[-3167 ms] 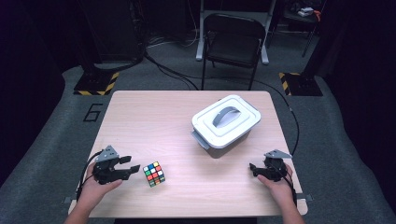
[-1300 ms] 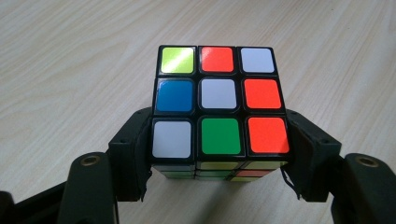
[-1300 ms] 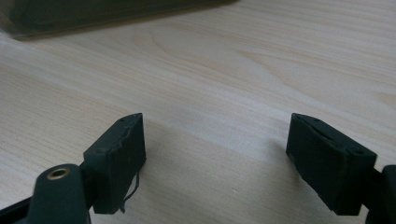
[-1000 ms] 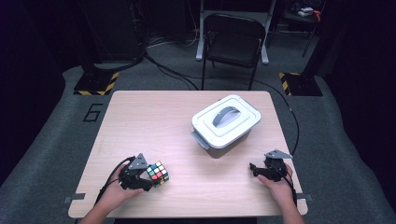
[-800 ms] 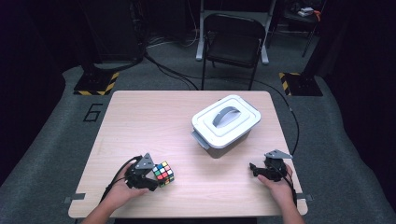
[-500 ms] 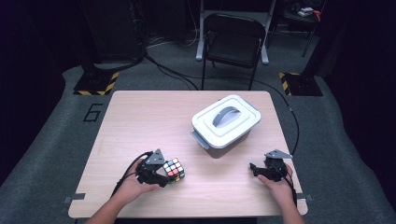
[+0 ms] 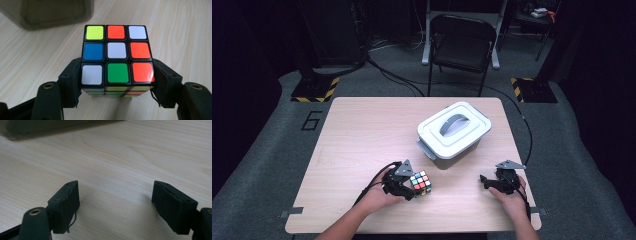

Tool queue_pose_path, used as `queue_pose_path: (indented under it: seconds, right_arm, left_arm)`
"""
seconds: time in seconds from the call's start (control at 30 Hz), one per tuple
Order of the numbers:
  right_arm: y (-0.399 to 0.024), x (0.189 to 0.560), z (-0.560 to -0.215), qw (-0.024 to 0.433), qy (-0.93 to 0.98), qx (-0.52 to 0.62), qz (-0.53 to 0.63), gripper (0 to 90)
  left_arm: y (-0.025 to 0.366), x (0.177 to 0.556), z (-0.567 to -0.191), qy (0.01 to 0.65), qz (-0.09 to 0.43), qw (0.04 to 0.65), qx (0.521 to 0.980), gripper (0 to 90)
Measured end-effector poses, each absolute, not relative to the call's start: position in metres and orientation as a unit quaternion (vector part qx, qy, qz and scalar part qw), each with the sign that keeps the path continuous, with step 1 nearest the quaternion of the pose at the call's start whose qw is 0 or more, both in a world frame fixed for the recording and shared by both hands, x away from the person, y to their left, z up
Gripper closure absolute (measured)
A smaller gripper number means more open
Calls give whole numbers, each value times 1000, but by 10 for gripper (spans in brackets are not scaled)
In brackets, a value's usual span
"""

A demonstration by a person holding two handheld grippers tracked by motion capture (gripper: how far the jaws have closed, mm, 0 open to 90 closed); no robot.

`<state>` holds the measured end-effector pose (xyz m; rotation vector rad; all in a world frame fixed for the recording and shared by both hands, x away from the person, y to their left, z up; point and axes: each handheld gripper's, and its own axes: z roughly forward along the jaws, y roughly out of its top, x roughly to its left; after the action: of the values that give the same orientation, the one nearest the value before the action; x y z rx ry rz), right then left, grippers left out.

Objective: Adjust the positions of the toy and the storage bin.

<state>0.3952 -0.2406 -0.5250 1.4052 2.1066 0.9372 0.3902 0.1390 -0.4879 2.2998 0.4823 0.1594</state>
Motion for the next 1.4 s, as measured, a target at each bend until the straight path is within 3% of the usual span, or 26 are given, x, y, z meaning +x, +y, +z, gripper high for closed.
queue_pose_path:
  seconds: [0.77, 1.4]
  right_arm:
    - [-236, 393, -522, 208, 776, 498, 327, 250]
    - [-216, 386, -508, 200, 795, 450, 354, 205]
  left_arm:
    - [129, 392, -494, 186, 54, 382, 904, 335]
    - [146, 393, -485, 217, 40, 403, 888, 299]
